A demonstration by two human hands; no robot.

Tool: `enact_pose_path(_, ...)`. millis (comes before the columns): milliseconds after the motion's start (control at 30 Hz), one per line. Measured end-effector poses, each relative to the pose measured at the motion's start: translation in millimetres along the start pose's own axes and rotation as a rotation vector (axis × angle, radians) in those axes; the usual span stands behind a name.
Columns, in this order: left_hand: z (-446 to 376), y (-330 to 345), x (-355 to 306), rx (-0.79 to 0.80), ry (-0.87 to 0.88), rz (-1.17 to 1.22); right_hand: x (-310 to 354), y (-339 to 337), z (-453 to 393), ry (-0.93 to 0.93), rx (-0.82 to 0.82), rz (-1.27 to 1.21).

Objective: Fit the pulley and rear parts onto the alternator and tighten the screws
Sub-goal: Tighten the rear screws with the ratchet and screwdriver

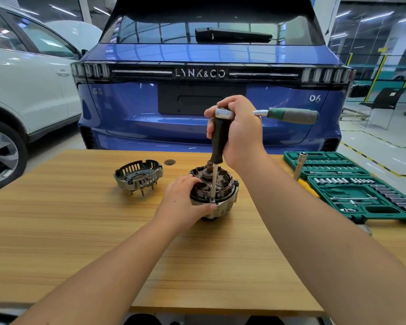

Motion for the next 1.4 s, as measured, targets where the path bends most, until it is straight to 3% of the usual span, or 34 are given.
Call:
enact_pose_path(167, 0.3, 0.4, -1.2, -0.005, -0.010, -0.005, 8.8, 6.0, 4.9, -0.144, 0.140, 0.232)
enact_pose_path(333, 2.6, 0.3, -1.8, -0.023, 0.016, -0.031, 19.8, 15.5, 13.6, -0.422, 0.163, 0.750)
enact_pose_path(433, 2.5, 1.0, -3.0, -0.042, 0.028, -0.056, 21.1, 25.0, 21.0, -0.575, 0.299, 1.077)
enact_pose_path(600, 3.2, 0.3, -4.7, -0.047, 0.043, -0.091, 20.1, 35.6, 18.5, -0.456, 0.454, 1.558)
enact_pose_path(733, 4.6, -1.4, -8.0, -0.041, 0.040, -0.116, 33.0, 46.9, 9.5, -0.456, 0.441, 1.821)
enact_pose_path(800, 4.9, -1.7, -9.9, -0.036, 0.048, -0.131, 38.0, 51.5, 1.2, -0.344, 0.422, 1.897)
enact_pose_path(867, 4.7, -1.7, -11.4, -0.022, 0.056, -0.153, 44.0, 52.4, -6.3, -0.130, 0.390, 1.851)
enact_pose_path(933, 3.3, -2.2, -12.3, -0.008, 0.049, -0.166, 50.4, 50.7, -8.7, 0.107, 0.310, 1.608)
enact_pose_path(1000, 1.5, -3.7, -13.1, 0.002, 0.032, -0.181, 49.1, 42.0, -1.9, 0.393, 0.132, 1.149)
enact_pose_path(1067, -0.1, -5.4, -13.6, 0.010, 0.012, -0.185, 40.2, 33.3, 10.7, 0.566, 0.008, 0.679)
enact_pose_path(1233, -0.7, -7.7, -16.3, 0.004, -0.001, -0.195, 12.7, 16.0, 23.3, 0.520, -0.090, -0.059)
enact_pose_path(1333, -0.4, -7.5, -16.9, 0.012, 0.003, -0.199, 7.2, 11.6, 25.4, 0.316, -0.083, -0.095)
enact_pose_path(1400, -0.7, -7.8, -17.3, 0.028, -0.001, -0.194, 8.8, 12.7, 27.5, 0.154, -0.027, 0.069)
Point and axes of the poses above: each hand's wrist, its own z-axis away from the middle knuckle, its own y-axis out of the palm, x = y × z, the point moved 5 cm from there along -z, towards the middle knuckle, and after that the axes turned 1 degree about -z, right-handed, at the moved point
